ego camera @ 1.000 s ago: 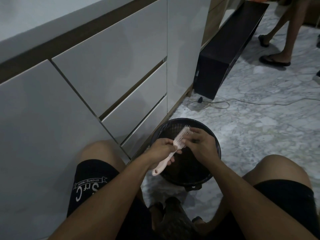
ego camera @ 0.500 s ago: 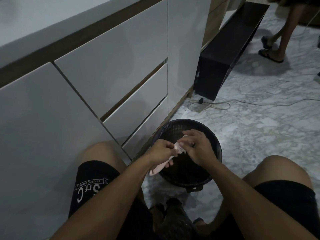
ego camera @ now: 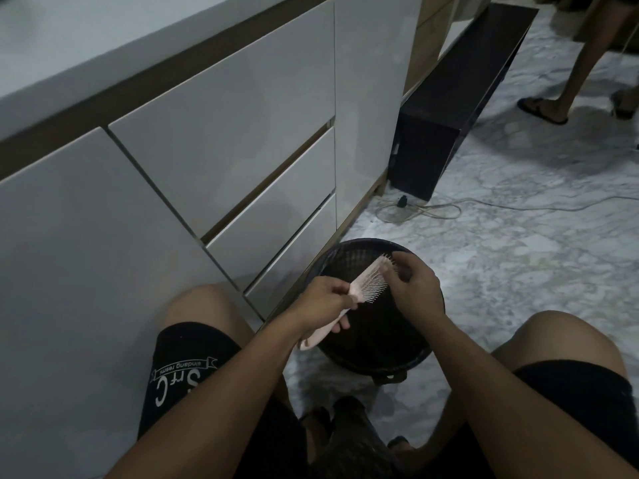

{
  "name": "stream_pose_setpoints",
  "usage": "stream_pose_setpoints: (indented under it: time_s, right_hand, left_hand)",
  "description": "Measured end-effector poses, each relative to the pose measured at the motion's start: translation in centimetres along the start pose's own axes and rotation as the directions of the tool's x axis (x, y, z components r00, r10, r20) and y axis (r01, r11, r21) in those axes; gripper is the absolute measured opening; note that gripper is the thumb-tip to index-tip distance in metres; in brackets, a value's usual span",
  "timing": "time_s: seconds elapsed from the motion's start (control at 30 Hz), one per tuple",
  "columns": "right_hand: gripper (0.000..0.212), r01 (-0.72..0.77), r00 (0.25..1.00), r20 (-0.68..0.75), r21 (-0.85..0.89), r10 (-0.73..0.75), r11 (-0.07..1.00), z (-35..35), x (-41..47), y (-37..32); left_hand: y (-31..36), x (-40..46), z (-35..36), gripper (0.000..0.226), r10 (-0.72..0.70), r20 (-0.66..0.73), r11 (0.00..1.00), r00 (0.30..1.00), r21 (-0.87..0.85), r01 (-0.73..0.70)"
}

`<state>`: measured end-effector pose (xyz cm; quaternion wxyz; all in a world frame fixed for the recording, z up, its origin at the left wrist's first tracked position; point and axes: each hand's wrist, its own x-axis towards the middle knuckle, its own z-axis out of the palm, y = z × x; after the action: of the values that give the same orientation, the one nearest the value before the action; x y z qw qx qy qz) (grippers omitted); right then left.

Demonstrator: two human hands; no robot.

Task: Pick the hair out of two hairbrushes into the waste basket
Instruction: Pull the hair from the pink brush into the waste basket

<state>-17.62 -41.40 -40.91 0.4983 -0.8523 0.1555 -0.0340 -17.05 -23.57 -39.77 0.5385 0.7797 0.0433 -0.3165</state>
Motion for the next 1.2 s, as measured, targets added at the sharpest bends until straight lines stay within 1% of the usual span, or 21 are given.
stream_pose_setpoints:
  time_s: [0.07,0.1,0.13,0.17,0.2,0.23,0.3,0.37,0.4,0.5,0.57,0.63,0.67,0.7,0.77,0.83,0.87,0.93,1.03,1.1,1.2]
  right_hand:
    - [0.046,-0.162,0.986,0.057,0.15,0.155,0.975,0.1,0.3,-0.1]
    - [0.045,-0.278,0.959,0.129,0.281,0.251,0.918,0.1,0.3,-0.3]
    - [0.039,-0.396,0.917,0.228,0.409,0.328,0.822,0.1,0.3,-0.5]
    - [0.032,-0.49,0.87,0.335,0.505,0.361,0.711,-0.1,0.2,-0.8]
    - [0.026,-0.55,0.833,0.411,0.545,0.37,0.632,-0.3,0.0,-0.9]
    - [0.022,-0.577,0.814,0.446,0.543,0.372,0.611,-0.5,-0.1,-0.9]
    - [0.02,-0.563,0.821,0.424,0.495,0.382,0.662,-0.5,0.0,-0.6]
    - [0.026,-0.523,0.847,0.363,0.446,0.387,0.726,-0.4,0.3,-0.2]
    - [0.03,-0.506,0.858,0.354,0.452,0.373,0.735,-0.4,0.4,-0.2]
    - [0.042,-0.493,0.862,0.418,0.56,0.287,0.666,-0.4,0.8,-0.5]
    - [0.039,-0.53,0.838,0.475,0.598,0.268,0.601,-0.4,0.7,-0.9]
    - [0.031,-0.564,0.813,0.507,0.567,0.285,0.6,-0.4,0.5,-1.4]
    - [0.027,-0.564,0.809,0.505,0.529,0.299,0.634,-0.5,0.2,-1.6]
    - [0.023,-0.545,0.818,0.483,0.475,0.313,0.691,-0.5,-0.1,-1.8]
    - [0.017,-0.464,0.863,0.388,0.357,0.323,0.811,-0.8,-0.8,-2.2]
    - [0.017,-0.371,0.916,0.271,0.284,0.298,0.884,-1.1,-1.3,-3.0]
    - [0.018,-0.332,0.936,0.222,0.287,0.274,0.899,-1.4,-1.3,-3.6]
    - [0.025,-0.273,0.96,0.166,0.363,0.226,0.891,-2.2,-0.9,-5.6]
    - [0.037,-0.19,0.979,0.157,0.483,0.129,0.855,-3.6,0.3,-9.6]
    - [0.042,-0.154,0.981,0.177,0.493,0.074,0.856,-4.3,1.1,-12.3]
    - [0.043,-0.095,0.983,0.183,0.461,0.01,0.882,-5.1,2.2,-16.0]
  left_hand:
    - [0.1,0.1,0.6,0.029,0.019,-0.033,1.0,0.999,-0.001,-0.019]
    - [0.1,0.2,0.9,0.029,0.031,-0.055,1.0,0.998,0.006,-0.031]
    - [0.1,0.3,1.1,0.029,0.045,-0.08,0.999,0.996,0.018,-0.044]
    - [0.1,0.4,1.3,0.029,0.059,-0.106,0.998,0.993,0.028,-0.057]
    - [0.1,0.5,1.4,0.029,0.074,-0.131,0.997,0.989,0.034,-0.07]
    - [0.2,0.6,1.4,0.029,0.088,-0.153,0.996,0.984,0.043,-0.083]
    - [0.4,0.7,1.3,0.032,0.104,-0.182,0.993,0.978,0.069,-0.093]
    - [1.0,0.2,1.0,0.032,0.113,-0.188,0.992,0.976,0.086,-0.098]
    - [1.3,0.0,0.8,0.032,0.114,-0.18,0.991,0.977,0.091,-0.099]
    - [2.0,-0.6,0.2,0.031,0.102,-0.141,0.993,0.985,0.072,-0.092]
    - [2.2,-0.8,-0.1,0.028,0.095,-0.152,0.995,0.984,0.043,-0.089]
    - [2.5,-1.1,-0.3,0.02,0.095,-0.202,0.995,0.975,0.019,-0.094]
    - [2.6,-1.2,-0.4,0.019,0.098,-0.238,0.995,0.966,0.006,-0.099]
    - [2.8,-1.3,-0.5,0.019,0.102,-0.276,0.994,0.956,-0.003,-0.107]
    - [3.1,-1.5,-0.8,0.019,0.118,-0.337,0.992,0.934,-0.006,-0.128]
    - [3.6,-1.9,-1.4,0.019,0.144,-0.369,0.988,0.918,0.004,-0.153]
    - [4.1,-2.2,-1.7,0.019,0.163,-0.376,0.985,0.912,0.015,-0.17]
    - [5.1,-2.8,-2.5,0.019,0.216,-0.38,0.976,0.9,0.052,-0.212]
    - [7.2,-3.7,-3.6,0.022,0.28,-0.387,0.96,0.879,0.104,-0.26]
    - [8.9,-4.4,-4.5,0.021,0.315,-0.391,0.949,0.865,0.128,-0.288]
    - [11.9,-5.7,-6.2,0.019,0.368,-0.407,0.93,0.836,0.14,-0.341]
